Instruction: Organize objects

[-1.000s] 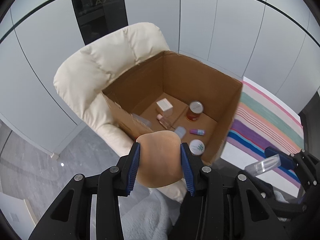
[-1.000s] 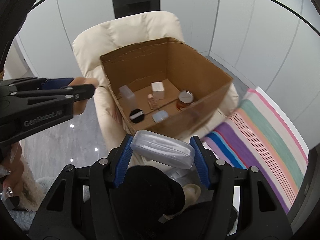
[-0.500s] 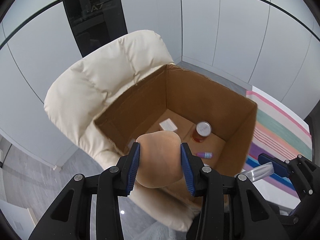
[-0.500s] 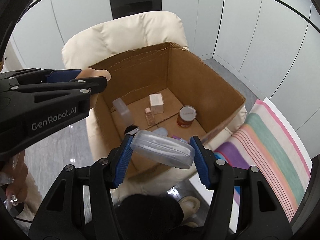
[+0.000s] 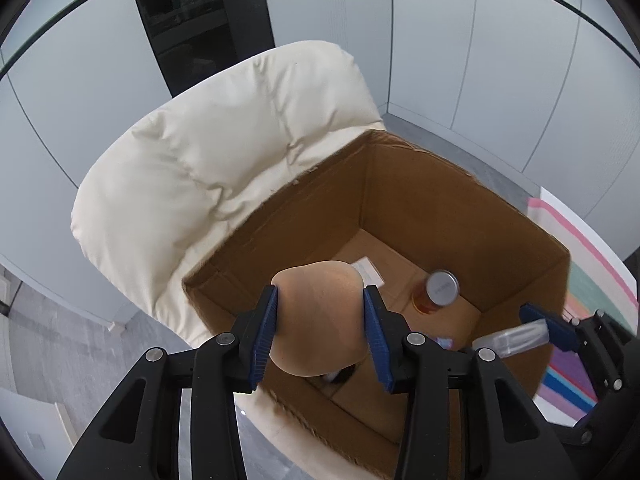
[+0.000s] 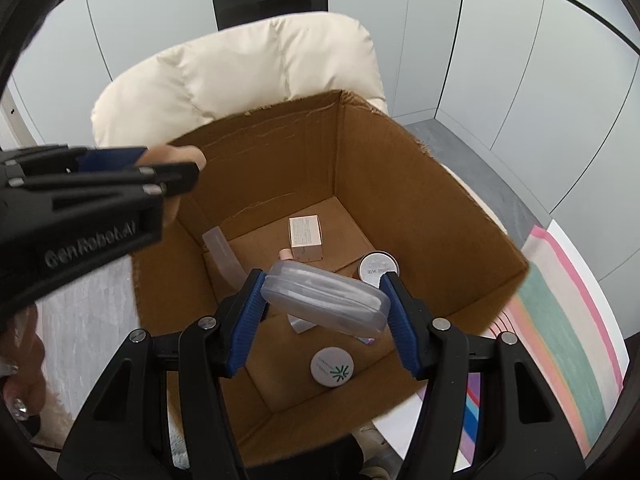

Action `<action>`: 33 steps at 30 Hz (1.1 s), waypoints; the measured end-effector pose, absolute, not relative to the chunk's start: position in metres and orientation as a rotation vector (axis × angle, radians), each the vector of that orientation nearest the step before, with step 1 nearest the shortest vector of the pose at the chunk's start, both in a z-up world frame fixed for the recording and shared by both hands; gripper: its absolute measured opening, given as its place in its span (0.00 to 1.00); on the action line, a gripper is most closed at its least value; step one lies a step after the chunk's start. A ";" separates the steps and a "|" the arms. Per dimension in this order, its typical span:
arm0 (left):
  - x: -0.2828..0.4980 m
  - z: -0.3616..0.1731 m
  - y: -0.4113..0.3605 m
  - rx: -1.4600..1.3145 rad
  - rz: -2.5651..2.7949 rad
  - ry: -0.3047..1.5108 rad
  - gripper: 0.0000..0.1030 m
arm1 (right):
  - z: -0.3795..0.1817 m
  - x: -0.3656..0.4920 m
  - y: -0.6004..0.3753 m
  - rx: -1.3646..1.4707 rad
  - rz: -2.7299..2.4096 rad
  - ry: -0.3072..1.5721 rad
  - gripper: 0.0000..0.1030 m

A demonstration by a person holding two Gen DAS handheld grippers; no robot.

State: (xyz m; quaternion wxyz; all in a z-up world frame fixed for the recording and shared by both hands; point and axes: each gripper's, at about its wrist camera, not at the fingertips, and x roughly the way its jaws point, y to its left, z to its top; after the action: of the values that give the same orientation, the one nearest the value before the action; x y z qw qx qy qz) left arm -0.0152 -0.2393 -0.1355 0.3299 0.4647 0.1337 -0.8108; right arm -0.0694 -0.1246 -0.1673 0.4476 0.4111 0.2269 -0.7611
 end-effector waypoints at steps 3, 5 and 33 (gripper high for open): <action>-0.023 -0.141 -0.247 1.218 -2.113 0.346 0.42 | -0.178 -0.076 -0.132 1.042 -1.865 0.554 0.59; -0.025 -0.145 -0.249 1.221 -2.113 0.343 0.44 | -0.183 -0.078 -0.136 1.052 -1.858 0.558 0.59; -0.018 -0.101 -0.226 1.325 -2.187 0.329 0.95 | -0.128 -0.096 -0.055 1.347 -2.198 0.295 0.94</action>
State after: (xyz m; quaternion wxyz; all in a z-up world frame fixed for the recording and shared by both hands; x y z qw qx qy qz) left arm -0.0180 -0.2256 -0.1008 0.2780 0.4939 0.1227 -0.8147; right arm -0.0956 -0.0549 -0.1276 0.2698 0.4998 0.1096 -0.8157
